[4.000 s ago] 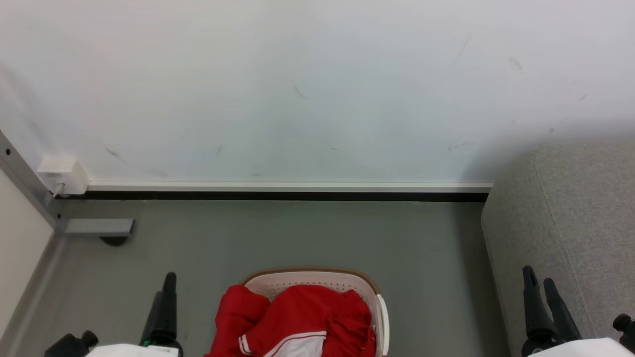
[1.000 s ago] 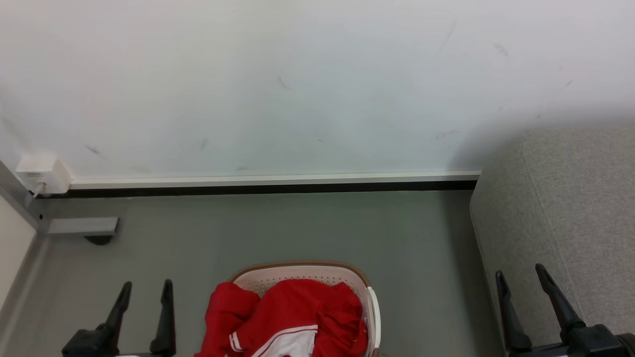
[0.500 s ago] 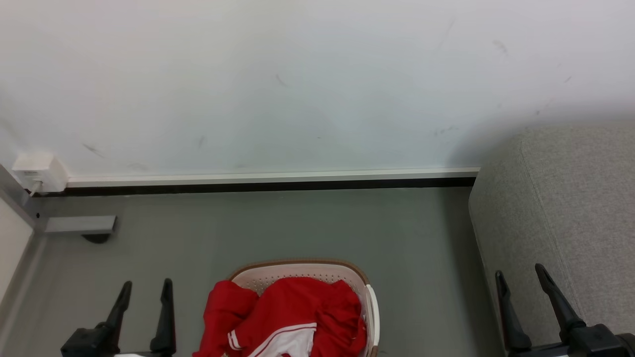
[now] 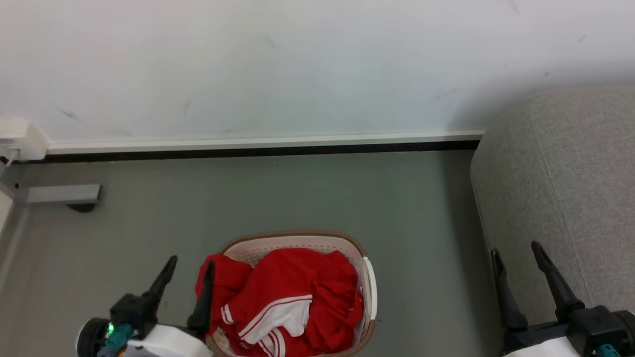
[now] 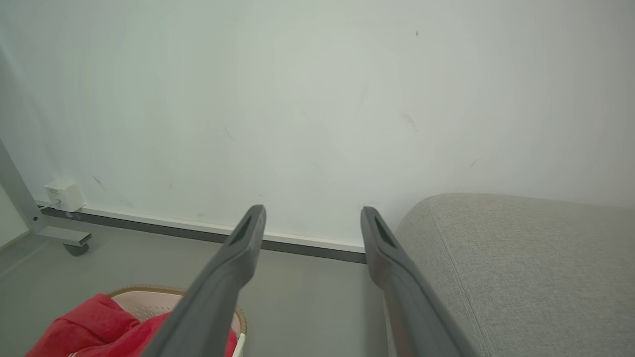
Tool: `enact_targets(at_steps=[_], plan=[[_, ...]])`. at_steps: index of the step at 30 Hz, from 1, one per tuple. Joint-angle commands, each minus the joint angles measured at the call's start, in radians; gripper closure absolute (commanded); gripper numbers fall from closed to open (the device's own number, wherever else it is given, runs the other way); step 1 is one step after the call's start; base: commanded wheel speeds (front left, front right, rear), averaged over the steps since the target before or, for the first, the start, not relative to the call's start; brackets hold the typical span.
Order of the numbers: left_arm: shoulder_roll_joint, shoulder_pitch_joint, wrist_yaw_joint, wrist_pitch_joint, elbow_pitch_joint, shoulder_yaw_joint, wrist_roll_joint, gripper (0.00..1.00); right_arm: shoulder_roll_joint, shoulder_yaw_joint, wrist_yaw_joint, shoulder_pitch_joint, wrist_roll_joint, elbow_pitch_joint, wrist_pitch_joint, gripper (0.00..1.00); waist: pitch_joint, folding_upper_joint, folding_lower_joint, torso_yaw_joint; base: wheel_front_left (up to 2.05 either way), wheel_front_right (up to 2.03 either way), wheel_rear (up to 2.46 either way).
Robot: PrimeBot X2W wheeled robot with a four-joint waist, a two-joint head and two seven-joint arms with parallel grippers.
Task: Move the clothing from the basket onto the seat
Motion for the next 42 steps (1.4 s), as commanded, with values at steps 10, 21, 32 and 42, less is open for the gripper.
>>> enact_targets(at_steps=[10,21,32,42], plan=[[0.085,-0.28,0.002,0.053,0.265,-0.193,0.035,0.0,-0.005,0.035,-0.002,-0.114,0.039,-0.038,0.0,0.0,0.231,-0.0001,0.0,-0.08,0.0,0.0,0.0],[0.151,-0.512,0.002,0.195,0.505,-0.32,0.02,0.0,-0.004,0.064,-0.002,-0.191,0.115,-0.096,0.0,0.0,0.415,-0.0001,0.0,-0.174,0.0,0.0,0.0],[0.195,-0.65,0.009,0.265,0.635,-0.348,0.053,0.0,-0.003,0.089,-0.002,-0.221,0.154,-0.134,0.0,0.0,0.537,-0.0001,0.0,-0.209,0.0,0.0,0.0],[0.238,-0.743,0.024,0.31,0.694,-0.379,0.08,0.0,-0.004,0.138,-0.002,-0.24,0.182,-0.161,0.0,0.0,0.604,-0.0001,0.0,-0.236,0.0,0.0,0.0]])
